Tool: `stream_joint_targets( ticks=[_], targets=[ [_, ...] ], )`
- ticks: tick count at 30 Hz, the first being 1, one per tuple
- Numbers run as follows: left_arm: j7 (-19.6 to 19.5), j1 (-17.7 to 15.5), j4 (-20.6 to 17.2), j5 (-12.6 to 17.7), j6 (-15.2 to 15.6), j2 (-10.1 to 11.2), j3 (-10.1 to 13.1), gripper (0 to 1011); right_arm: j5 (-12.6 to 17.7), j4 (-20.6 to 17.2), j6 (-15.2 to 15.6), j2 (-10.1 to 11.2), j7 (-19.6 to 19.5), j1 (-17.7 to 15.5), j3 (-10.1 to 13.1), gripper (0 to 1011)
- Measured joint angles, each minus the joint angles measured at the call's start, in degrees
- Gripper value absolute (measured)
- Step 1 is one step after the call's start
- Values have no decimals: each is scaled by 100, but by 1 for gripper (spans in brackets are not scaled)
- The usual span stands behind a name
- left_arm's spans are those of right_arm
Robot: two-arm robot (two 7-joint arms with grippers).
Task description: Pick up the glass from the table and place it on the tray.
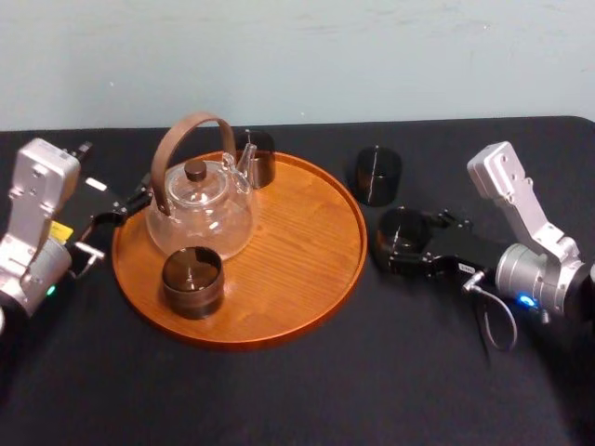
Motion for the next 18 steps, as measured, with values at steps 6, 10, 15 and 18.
stream_joint_targets(
  ticks=[6,10,15,18],
  targets=[
    [0,0,0,0,0,0,0,1001,-21,125,-27,-70,10,109,-35,1002],
    [0,0,0,0,0,0,0,1001,-28,165,-32,-94,25,151,-56,1002],
    [0,0,0,0,0,0,0,1001,-60,169,-71,-90,50,163,-97,1002],
    [0,0,0,0,0,0,0,1001,-71,165,-82,-85,53,163,-103,1002]
  ],
)
